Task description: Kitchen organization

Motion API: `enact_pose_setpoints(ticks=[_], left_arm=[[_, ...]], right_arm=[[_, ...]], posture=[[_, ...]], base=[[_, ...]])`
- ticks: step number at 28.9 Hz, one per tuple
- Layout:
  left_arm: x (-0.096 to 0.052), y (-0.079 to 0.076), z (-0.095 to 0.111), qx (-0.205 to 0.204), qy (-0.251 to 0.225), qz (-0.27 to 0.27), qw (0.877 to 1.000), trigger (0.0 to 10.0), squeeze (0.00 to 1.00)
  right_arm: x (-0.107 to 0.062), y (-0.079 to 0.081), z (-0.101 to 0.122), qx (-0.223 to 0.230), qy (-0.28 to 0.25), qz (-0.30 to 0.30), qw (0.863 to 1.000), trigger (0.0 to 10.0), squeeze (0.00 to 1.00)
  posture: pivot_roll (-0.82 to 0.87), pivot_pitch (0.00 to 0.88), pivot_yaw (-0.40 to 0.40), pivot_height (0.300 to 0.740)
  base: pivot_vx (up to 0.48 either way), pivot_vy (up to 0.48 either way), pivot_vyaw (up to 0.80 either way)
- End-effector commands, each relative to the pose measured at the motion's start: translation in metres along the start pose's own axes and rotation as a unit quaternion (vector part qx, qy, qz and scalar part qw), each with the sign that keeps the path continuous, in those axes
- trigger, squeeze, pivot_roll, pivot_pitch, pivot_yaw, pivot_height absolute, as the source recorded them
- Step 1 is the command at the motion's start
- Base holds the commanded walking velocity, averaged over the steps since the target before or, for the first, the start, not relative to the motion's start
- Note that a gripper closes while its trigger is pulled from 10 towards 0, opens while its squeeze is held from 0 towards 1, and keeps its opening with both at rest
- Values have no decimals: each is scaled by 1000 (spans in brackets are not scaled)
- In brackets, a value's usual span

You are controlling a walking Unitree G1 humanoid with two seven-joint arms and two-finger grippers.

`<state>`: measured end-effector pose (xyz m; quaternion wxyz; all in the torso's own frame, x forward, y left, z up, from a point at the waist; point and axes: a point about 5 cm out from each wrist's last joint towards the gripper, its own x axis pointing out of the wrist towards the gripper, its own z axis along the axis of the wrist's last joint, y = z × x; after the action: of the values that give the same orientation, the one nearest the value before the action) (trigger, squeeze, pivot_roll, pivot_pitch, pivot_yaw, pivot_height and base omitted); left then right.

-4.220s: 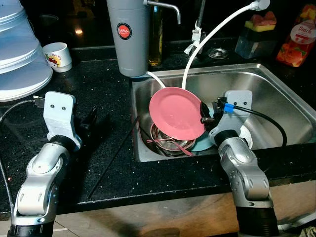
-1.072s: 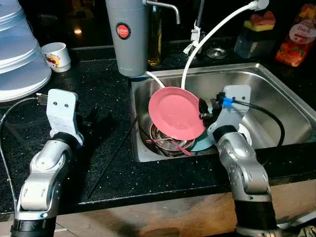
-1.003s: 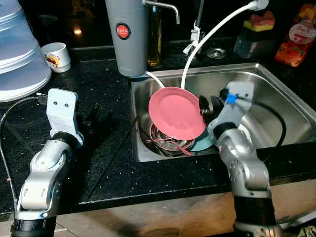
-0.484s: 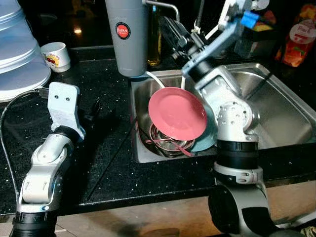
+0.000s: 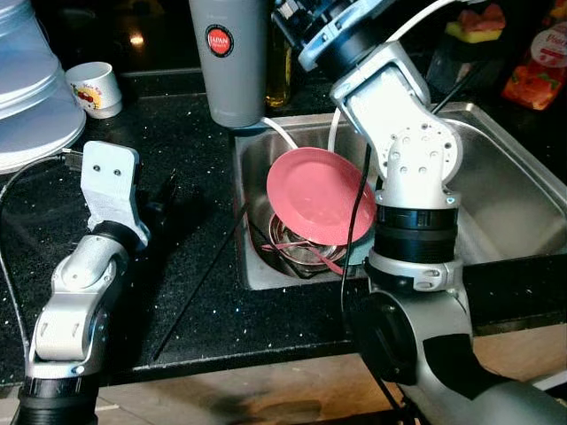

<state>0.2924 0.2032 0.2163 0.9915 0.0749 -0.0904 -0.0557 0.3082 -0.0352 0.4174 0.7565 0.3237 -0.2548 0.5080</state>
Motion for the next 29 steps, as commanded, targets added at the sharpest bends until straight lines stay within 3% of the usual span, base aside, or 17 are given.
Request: enact_pose_setpoints(ticks=[1,3,9,15,29], left_arm=[[-2,3,2,4,0,2,1000,10000,0],[-3,3,2,2,2,3,1000,10000,0],[-5,4,2,2,3,2,1000,10000,0],[-5,3,2,2,6,1,1000,10000,0],[-5,2,2,0,10,-2,1000,10000,0]], right_arm=[[9,17,8,21,-18,48,998,10000,0],[18,33,19,67,-50,99,992,10000,0],[26,49,33,138,-98,158,973,10000,0],[26,46,39,194,-132,150,960,10000,0],[21,53,44,229,-160,169,945,10000,0]], posture=[[14,137,-1,740],[17,144,-4,740],[21,153,-4,740],[24,159,-4,740],[20,159,2,740]], base=[[0,0,0],[0,0,0],[0,0,0],[0,0,0],[0,0,0]])
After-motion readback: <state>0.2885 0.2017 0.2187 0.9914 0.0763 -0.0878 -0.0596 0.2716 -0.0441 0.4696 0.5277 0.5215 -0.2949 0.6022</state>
